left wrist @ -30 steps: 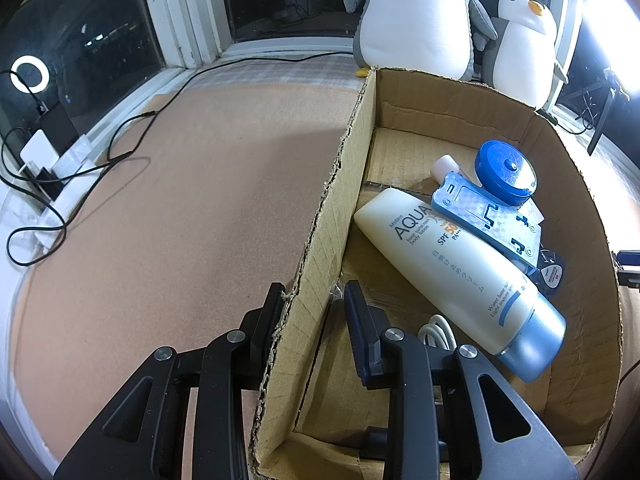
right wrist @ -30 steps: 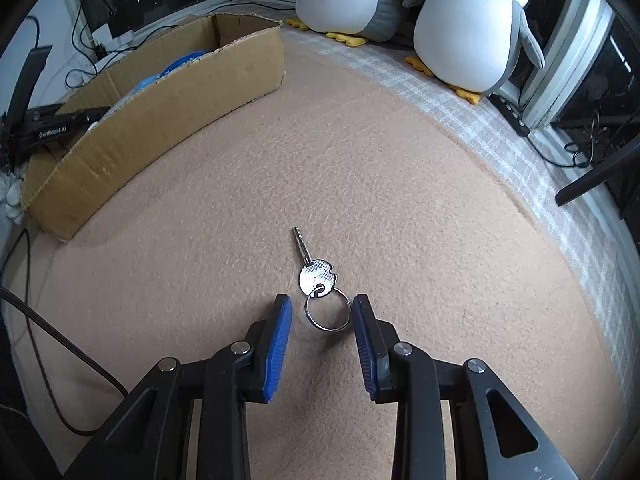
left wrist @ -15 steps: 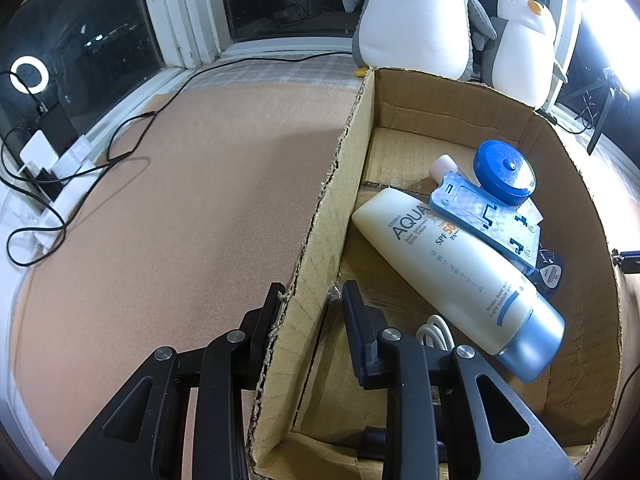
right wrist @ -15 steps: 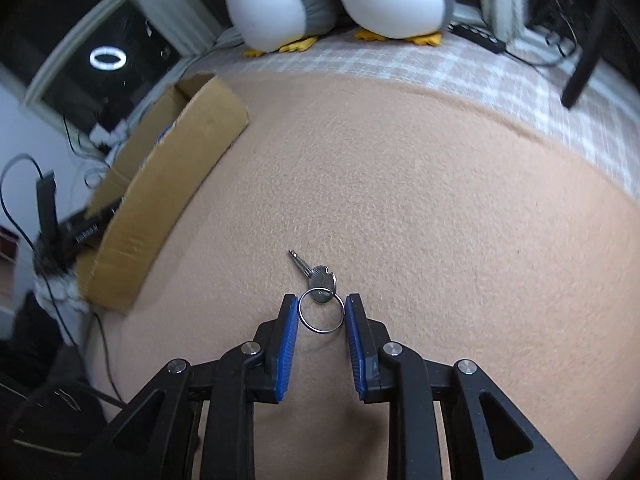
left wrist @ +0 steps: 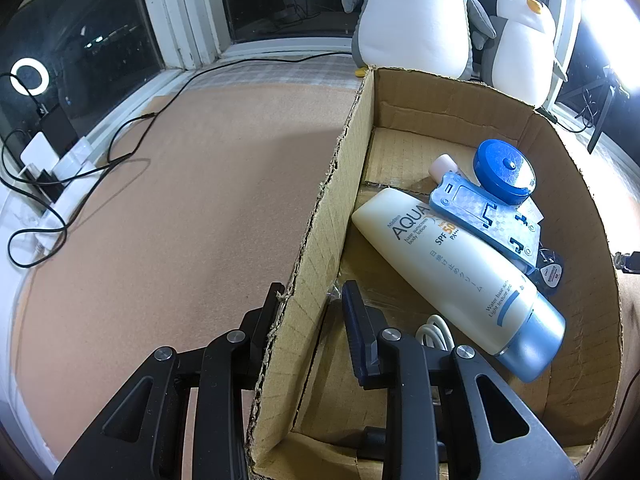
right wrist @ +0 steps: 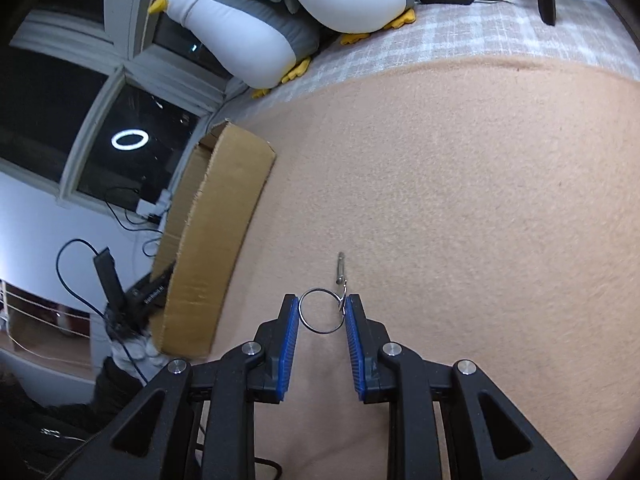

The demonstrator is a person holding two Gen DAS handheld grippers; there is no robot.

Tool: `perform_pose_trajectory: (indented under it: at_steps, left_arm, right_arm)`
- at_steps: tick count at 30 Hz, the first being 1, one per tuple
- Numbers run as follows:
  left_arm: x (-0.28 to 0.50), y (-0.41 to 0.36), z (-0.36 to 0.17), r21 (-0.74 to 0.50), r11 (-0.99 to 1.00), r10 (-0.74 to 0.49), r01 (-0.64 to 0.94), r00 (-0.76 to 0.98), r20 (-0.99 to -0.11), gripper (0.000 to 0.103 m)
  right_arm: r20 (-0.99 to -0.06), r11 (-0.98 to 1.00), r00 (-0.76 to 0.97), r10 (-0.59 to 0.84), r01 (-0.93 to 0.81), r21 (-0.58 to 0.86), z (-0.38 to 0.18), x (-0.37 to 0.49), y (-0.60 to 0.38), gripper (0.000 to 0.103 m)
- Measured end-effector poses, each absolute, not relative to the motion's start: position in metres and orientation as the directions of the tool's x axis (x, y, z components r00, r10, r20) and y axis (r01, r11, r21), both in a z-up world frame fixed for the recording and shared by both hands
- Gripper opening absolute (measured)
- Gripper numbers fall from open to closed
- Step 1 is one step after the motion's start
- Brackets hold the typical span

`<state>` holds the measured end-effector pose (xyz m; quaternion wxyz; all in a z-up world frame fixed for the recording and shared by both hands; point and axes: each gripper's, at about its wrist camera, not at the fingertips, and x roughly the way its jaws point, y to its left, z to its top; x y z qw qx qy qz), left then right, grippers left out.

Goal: Organize rigid objects
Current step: 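Carry the key ring with the right gripper into the box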

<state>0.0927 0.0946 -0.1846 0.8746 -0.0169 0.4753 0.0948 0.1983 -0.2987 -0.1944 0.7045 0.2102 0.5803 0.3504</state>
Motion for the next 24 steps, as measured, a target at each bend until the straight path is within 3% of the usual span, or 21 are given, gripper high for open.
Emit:
perform_pose_trajectory:
  at_steps: [11,24]
  left_arm:
    - [0.093,0.094,-0.185,0.060,0.981,0.150,-0.182,0.530,-0.835,0.027]
    - [0.092,0.095,-0.184,0.049,0.981,0.143,-0.187,0.531,-0.835,0.027]
  right_arm:
    - [-0.544,0.561,0.137,0.828,-0.235,0.794,-0.166,0.204,-0.282,0.021]
    - [-0.574,0.591,0.179,0.799,-0.401,0.699,-0.104,0.232,-0.200,0.021]
